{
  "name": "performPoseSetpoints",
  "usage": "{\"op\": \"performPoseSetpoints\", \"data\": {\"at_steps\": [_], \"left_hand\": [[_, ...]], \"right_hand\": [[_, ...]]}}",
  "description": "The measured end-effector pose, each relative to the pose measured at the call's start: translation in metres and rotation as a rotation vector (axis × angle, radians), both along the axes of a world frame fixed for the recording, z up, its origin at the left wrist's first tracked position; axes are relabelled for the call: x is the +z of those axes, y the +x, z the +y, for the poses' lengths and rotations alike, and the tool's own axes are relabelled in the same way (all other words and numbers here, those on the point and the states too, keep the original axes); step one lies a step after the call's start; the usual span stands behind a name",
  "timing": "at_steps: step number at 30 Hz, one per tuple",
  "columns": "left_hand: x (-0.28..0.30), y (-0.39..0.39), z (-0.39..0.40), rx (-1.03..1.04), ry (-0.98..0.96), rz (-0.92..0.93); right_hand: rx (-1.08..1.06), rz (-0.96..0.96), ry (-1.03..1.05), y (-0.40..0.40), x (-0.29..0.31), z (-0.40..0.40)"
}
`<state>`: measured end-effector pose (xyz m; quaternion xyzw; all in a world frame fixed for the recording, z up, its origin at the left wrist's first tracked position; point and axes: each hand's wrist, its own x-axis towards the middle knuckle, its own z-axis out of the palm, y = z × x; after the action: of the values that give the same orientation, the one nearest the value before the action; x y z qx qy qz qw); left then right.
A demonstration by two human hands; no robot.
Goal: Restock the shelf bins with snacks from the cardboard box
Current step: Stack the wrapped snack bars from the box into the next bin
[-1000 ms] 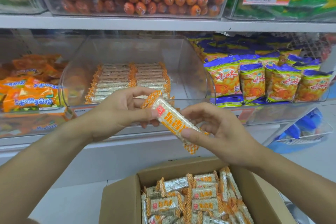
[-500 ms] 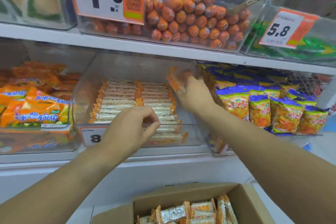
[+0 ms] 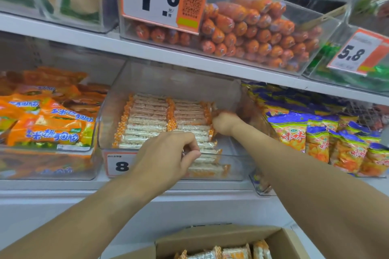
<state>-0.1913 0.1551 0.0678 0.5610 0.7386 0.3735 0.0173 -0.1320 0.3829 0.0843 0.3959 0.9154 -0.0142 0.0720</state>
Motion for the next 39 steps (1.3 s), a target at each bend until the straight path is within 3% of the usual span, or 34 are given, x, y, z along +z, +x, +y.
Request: {"op": "performPoseSetpoints", "data": {"at_steps": [3,6,9,13,15,19,23,26,32,39], "left_hand": [[0.0,-0.001,0.0,-0.003,0.012,0.008],[-0.004,-0.002,0.0,-0.014,0.021,0.025],[-0.003,0.003,0.002,-0.012,0.141,0.093],[0.009,0.041,0.0,-0.083,0.327,0.077],[-0.001,0.068,0.003,-0.162,0.227,-0.041],[-0.067,0.109,0.007,-0.306,-0.273,-0.159],[-0.168,0.143,-0.021,-0.189,-0.596,-0.267],[-0.232,0.166,-0.053,-0.127,-0.817,-0.306],[-0.3,0.178,-0.074,-0.141,-1.101,-0.353],[-0.314,0.194,-0.068,-0.159,-1.146,-0.201]], "right_hand": [[-0.023,0.059,-0.042,0.016,0.013,-0.007],[0.026,0.384,0.061,0.052,0.029,-0.032],[0.216,0.711,0.198,0.107,0.031,-0.076],[0.373,0.919,0.082,0.176,-0.012,-0.139],[0.352,0.829,-0.046,0.2,-0.055,-0.151],[0.163,0.403,-0.294,0.223,-0.141,-0.146],[-0.076,0.11,-0.523,0.254,-0.211,-0.153],[-0.136,-0.044,-0.63,0.279,-0.254,-0.169],[-0.207,-0.086,-0.692,0.303,-0.296,-0.18],[-0.174,-0.299,-0.584,0.309,-0.312,-0.183]]}}
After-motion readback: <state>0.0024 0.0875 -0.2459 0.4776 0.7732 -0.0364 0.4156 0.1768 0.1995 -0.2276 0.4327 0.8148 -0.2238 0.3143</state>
